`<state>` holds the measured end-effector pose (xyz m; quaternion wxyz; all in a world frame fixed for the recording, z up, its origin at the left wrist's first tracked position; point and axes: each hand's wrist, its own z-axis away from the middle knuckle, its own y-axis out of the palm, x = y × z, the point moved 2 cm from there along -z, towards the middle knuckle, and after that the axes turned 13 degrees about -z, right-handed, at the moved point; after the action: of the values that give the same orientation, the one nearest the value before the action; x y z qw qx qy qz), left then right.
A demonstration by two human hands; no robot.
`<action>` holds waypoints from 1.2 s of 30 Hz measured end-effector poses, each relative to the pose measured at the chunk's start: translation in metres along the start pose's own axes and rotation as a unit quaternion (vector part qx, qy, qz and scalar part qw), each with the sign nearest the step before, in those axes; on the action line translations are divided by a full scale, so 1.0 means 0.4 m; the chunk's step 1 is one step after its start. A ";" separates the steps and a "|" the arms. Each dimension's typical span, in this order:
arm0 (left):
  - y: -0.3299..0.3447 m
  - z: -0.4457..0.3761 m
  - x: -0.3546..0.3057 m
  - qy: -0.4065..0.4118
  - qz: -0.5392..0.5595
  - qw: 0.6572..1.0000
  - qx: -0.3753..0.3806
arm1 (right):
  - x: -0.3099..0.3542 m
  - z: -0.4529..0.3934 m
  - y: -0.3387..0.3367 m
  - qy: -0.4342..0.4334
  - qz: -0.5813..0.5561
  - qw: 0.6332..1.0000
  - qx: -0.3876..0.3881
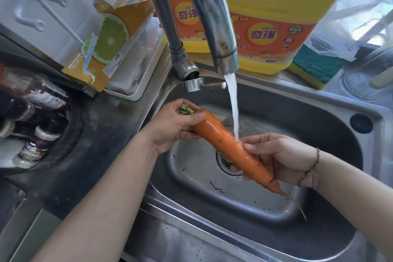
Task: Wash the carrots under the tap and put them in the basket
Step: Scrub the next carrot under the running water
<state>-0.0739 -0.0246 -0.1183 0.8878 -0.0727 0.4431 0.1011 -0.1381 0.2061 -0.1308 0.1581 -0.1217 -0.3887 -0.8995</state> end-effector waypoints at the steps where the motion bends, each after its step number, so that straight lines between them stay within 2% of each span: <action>1: -0.004 0.002 0.001 0.002 0.003 1.000 0.009 | -0.003 0.004 -0.009 0.012 -0.018 0.999 0.027; 4: -0.002 0.002 0.004 0.014 -0.001 1.000 0.020 | -0.005 0.005 -0.018 0.025 -0.018 0.999 0.039; 9: 0.016 -0.011 0.007 0.032 -0.031 0.999 0.005 | 0.003 -0.005 0.013 0.009 0.074 0.993 -0.095; 16: 0.037 -0.018 0.011 0.050 -0.060 0.996 0.037 | -0.003 -0.020 0.053 0.000 0.133 0.979 -0.155; 20: 0.017 -0.022 0.015 0.052 -0.009 0.997 0.049 | 0.006 -0.014 0.052 -0.020 0.117 0.986 -0.117; 24: -0.009 -0.024 0.022 0.056 0.044 0.997 0.029 | 0.008 -0.007 0.025 -0.023 0.005 0.999 -0.031; 26: -0.006 -0.019 0.024 0.064 0.066 0.995 0.031 | 0.010 -0.009 0.020 -0.015 -0.031 0.999 -0.011; 28: 0.000 -0.014 0.025 0.060 0.083 0.993 0.057 | 0.015 -0.013 0.021 -0.024 -0.015 0.999 -0.041; 30: 0.008 -0.013 0.025 0.027 0.074 0.995 0.066 | 0.020 -0.017 0.025 -0.063 0.025 0.992 -0.109; 34: 0.019 -0.020 0.028 -0.011 0.008 0.999 -0.035 | 0.020 -0.025 0.045 -0.140 0.129 0.959 -0.209; 36: 0.027 -0.023 0.032 0.001 0.015 0.999 -0.038 | 0.023 -0.030 0.047 -0.142 0.172 0.948 -0.228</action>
<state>-0.0761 -0.0145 -0.1344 0.8823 -0.0999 0.4408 0.1311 -0.1405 0.1834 -0.1233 0.2216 -0.3463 -0.1647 -0.8965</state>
